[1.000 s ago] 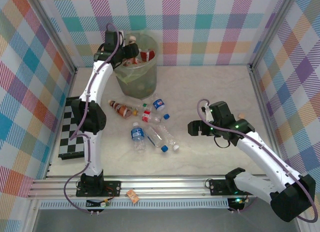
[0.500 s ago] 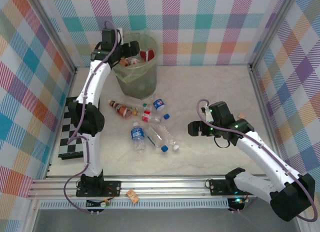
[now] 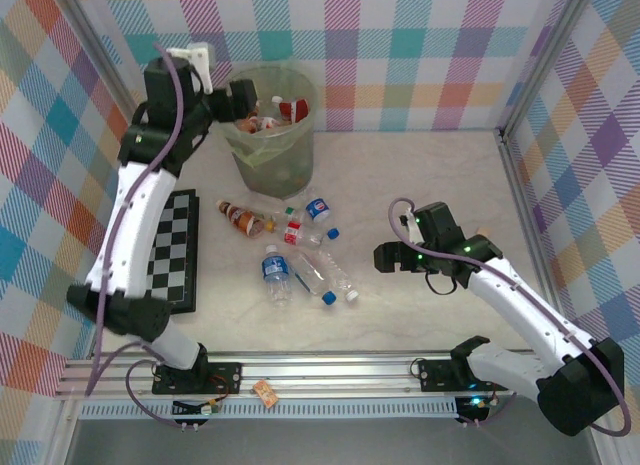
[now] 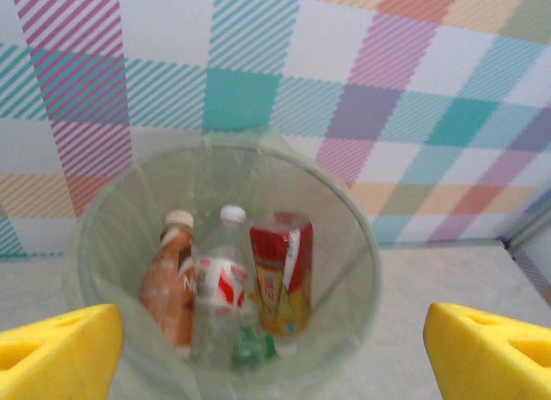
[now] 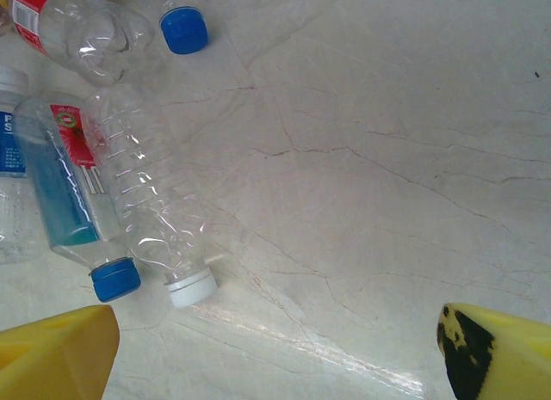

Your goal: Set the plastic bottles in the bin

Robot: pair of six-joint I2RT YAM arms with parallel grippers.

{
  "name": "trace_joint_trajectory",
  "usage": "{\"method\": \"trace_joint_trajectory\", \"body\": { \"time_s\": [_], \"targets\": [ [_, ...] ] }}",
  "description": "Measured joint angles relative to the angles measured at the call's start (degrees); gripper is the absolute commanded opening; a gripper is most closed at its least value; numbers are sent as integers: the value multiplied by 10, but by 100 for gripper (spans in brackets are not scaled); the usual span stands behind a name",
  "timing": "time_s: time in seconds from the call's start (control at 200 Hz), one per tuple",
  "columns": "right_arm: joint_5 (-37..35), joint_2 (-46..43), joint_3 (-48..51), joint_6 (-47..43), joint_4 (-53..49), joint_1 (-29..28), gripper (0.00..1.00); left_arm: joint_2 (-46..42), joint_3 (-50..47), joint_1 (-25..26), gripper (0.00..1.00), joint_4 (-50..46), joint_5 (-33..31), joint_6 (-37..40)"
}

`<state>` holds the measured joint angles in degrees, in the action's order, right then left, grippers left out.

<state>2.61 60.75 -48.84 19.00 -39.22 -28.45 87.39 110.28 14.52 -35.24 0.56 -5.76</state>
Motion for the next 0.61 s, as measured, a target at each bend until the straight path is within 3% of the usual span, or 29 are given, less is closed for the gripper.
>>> {"method": "trace_joint_trajectory", "body": {
  "time_s": [0.14,0.32,0.505,0.605],
  "targets": [
    [2,17,0,-3,5,0,95,-102,-128,37,89,6,-27,-22],
    [2,40,0,-4,6,0,95,-179,-315,30,90,16,-61,-89],
    [2,52,0,-8,6,0,95,-193,-533,-50,92,123,6,-209],
    [2,55,0,-12,6,0,95,-158,-601,-97,92,191,31,-273]
  ]
}}
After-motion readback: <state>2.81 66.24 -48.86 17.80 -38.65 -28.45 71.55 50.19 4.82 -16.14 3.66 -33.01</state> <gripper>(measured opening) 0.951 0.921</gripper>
